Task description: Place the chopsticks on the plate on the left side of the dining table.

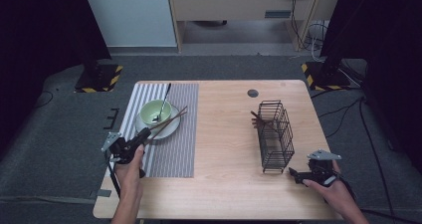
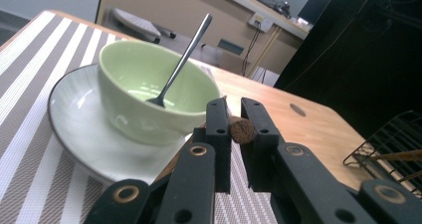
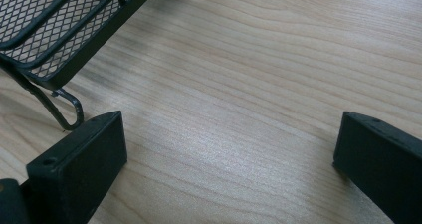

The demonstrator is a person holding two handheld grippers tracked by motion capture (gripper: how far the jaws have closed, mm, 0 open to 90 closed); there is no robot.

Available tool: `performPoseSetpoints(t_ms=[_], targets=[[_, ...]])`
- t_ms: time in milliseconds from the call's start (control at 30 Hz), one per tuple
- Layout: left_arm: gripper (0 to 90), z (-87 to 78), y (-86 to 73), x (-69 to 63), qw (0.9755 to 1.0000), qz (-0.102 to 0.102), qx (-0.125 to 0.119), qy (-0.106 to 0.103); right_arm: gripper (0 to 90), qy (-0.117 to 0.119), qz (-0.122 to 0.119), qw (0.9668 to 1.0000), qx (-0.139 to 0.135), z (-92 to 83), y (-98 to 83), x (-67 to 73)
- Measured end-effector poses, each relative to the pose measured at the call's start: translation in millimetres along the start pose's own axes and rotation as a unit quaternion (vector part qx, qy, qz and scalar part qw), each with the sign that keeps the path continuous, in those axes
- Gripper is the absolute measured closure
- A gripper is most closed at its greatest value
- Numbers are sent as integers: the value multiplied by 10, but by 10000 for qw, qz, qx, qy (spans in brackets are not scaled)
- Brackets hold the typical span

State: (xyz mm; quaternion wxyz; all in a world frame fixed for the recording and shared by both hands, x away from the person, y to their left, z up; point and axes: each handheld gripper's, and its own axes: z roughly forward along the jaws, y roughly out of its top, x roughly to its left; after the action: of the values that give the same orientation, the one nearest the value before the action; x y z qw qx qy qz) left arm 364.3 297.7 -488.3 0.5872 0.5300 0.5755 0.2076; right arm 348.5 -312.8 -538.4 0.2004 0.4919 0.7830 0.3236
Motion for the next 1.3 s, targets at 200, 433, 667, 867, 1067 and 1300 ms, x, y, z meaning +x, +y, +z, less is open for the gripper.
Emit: performPoseSetpoints(t_ms=[200,433,667,867,1067,1300], targets=[[829,-22,-30,20,9999,5,114,-24,4,1,1,10000,0,0,0,0],[827,-46,-82,23,9996,42,265,-29,4,-4,12,10000,-3,0,0,2],[826,-55,-125,26,9994,27,350,-11,4,-5,12,10000,-1,-1,-1,2],[824,-42,-164,4,9989,91,469,20,4,-4,24,10000,-3,-2,-2,4],[819,-36,-184,5,9985,88,547,42,4,0,22,10000,-3,-4,-4,5],[815,-23,-219,9,9978,94,647,47,4,-5,15,10000,-6,-4,-5,5]])
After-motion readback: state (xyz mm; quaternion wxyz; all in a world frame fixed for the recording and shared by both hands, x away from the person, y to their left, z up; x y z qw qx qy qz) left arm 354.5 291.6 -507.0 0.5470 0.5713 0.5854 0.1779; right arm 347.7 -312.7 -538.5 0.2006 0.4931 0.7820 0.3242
